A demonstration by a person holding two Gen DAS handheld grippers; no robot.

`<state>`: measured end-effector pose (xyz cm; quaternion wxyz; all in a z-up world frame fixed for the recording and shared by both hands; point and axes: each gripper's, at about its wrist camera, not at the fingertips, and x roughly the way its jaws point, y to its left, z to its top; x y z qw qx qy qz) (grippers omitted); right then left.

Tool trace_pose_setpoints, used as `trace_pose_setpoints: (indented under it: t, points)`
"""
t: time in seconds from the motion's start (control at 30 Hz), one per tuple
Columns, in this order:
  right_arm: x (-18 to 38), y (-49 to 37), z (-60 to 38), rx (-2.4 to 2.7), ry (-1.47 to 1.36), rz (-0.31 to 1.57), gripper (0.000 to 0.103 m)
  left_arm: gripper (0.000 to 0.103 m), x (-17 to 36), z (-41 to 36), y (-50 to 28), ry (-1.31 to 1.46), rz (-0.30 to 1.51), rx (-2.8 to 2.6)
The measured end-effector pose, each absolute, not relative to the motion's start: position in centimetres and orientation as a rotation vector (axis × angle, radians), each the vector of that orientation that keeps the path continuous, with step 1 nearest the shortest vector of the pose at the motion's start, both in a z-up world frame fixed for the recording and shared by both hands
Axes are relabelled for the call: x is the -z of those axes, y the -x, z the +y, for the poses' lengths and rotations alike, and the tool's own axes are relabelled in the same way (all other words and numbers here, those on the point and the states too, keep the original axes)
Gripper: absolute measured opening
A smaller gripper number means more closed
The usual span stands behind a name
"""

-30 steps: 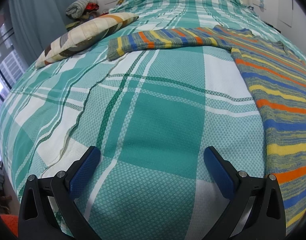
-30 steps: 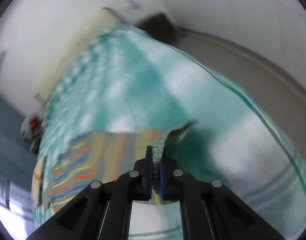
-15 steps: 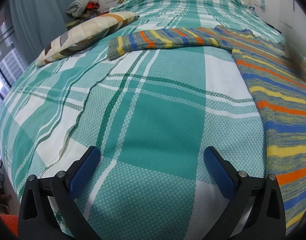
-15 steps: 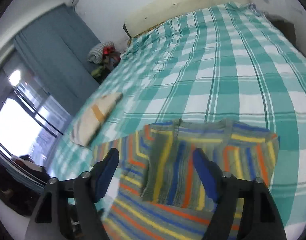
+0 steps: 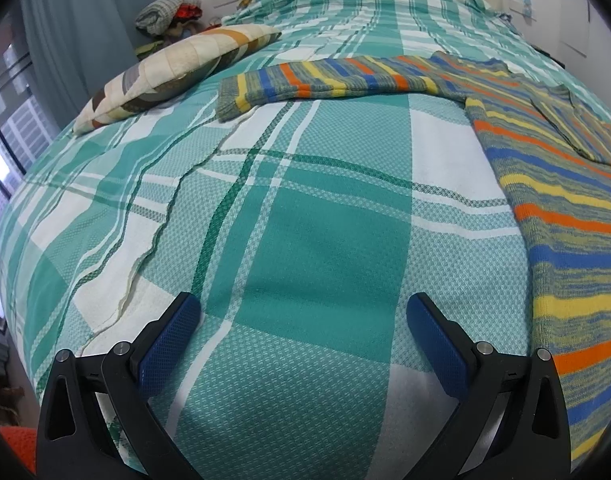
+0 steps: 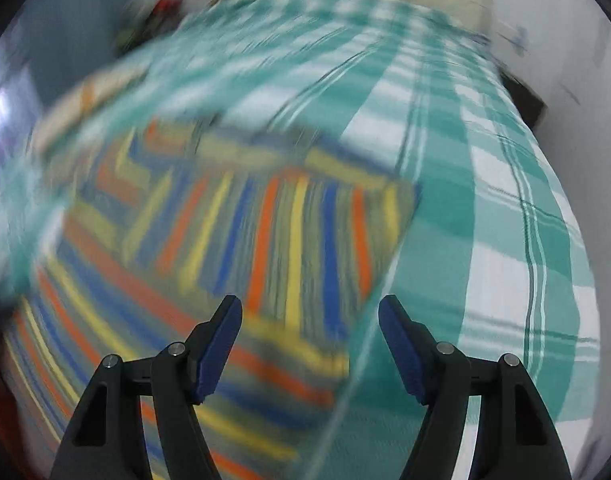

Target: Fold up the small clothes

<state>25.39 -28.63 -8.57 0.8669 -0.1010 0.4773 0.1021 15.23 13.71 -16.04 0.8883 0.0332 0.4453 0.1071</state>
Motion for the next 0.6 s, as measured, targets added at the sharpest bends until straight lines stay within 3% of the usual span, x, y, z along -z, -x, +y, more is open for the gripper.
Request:
trace_pose_setpoints:
  t: [0.3, 0.47, 0.6]
  points:
    - [13.2, -26.6, -30.7, -0.011, 0.293, 0.983, 0.067, 0.103, 16.0, 13.6, -15.0, -0.074, 0.908, -0.229]
    - [13.9, -25.7, -34.3, 0.101, 0.148, 0.986, 0.067, 0.103, 16.0, 13.6, -15.0, -0.079, 0.909, -0.232]
    - [13.0, -24.9, -33.3, 0.016, 0.207, 0.993, 0.067, 0.103, 16.0, 13.6, -14.9, -0.076, 0.911, -0.231]
